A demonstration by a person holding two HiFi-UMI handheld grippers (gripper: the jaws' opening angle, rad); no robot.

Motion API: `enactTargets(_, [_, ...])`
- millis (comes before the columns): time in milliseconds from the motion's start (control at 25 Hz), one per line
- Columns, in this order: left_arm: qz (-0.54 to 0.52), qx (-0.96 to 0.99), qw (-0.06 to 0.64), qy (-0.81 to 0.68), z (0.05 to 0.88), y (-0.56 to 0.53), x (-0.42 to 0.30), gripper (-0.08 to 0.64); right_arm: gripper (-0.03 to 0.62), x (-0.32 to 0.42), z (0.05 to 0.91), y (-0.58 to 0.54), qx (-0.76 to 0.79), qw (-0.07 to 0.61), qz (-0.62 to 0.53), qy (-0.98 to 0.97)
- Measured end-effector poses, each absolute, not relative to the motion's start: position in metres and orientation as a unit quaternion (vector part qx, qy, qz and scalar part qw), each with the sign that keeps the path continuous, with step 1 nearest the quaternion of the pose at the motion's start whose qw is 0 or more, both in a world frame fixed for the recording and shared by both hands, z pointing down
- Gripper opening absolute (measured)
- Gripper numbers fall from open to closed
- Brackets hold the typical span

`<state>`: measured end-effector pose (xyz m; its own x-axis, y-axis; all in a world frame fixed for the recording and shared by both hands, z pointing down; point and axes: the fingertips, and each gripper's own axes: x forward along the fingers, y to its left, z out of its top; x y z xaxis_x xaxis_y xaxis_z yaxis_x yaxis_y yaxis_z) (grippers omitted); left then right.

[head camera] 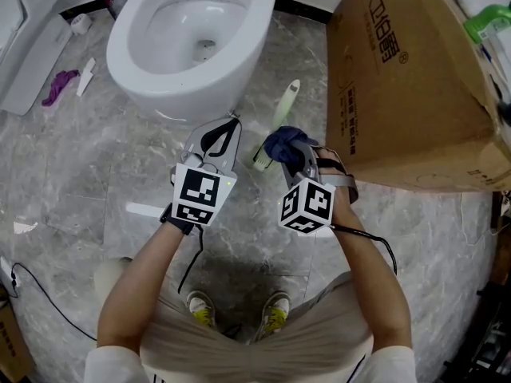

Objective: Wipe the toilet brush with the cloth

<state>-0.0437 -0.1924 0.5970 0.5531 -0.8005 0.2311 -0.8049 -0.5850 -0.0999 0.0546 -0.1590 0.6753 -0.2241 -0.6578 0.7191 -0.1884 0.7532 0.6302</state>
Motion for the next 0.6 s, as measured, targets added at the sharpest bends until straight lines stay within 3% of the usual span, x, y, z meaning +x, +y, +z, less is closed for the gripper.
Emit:
enactTargets(360, [0.125, 0.867, -0.031, -0.481, 0.584, -0.199, -0.05, 0.002, 0.104, 0.056, 0.714, -0.121, 0.185, 0.583, -0.115, -0.783])
enactTargets(480, [0.124, 0.865, -0.022, -0.485, 0.585, -0.199, -0.051, 0.002, 0.104, 0.038, 0.691, -0.109, 0.185, 0.518, -0.036, -0.834])
enactTargets(600, [0.121, 0.866, -0.018, -0.484, 0.584, -0.2, -0.052, 0.002, 0.104, 0.015, 0.647, -0.117, 0.221, 0.399, 0.055, -0.888])
